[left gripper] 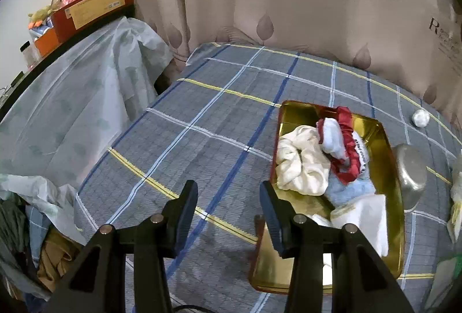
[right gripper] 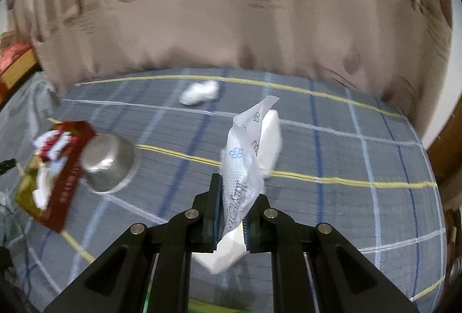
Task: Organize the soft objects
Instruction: 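Carry the printed white wrapper with the right gripper into the tray and release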
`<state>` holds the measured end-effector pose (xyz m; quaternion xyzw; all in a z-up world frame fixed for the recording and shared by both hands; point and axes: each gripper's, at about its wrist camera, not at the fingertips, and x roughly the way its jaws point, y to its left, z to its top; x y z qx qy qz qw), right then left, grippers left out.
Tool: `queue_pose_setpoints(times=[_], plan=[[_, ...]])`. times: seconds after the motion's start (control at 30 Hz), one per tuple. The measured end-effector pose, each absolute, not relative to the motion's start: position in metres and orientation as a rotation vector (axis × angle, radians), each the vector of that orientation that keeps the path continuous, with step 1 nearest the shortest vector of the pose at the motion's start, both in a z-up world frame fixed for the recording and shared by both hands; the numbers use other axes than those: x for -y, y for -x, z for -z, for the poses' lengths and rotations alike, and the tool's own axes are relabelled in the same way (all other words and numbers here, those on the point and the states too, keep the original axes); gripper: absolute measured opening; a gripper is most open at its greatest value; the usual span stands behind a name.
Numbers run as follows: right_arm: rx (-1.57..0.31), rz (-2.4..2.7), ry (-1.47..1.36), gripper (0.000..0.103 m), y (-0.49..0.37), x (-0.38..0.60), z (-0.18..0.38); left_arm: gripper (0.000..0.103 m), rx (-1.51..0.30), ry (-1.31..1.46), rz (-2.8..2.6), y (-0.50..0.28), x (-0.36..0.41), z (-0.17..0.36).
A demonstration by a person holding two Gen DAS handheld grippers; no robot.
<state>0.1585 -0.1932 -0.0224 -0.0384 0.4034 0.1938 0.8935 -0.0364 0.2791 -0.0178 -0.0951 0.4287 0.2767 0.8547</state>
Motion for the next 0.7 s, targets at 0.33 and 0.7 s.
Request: queue_pose_setpoints(times=[0.33,0.7], plan=[[-0.813,-0.669,0.148,0.012,-0.12,0.086,-0.004,0.046,-0.888,0.246,-0.632,0.047,-0.296,0.017],[-0.832,-0.934,0.204,0.012,-0.086,-0.031,0.007,0.046,-0.881,0.297,-0.66,0.058,-0.315,0.013]])
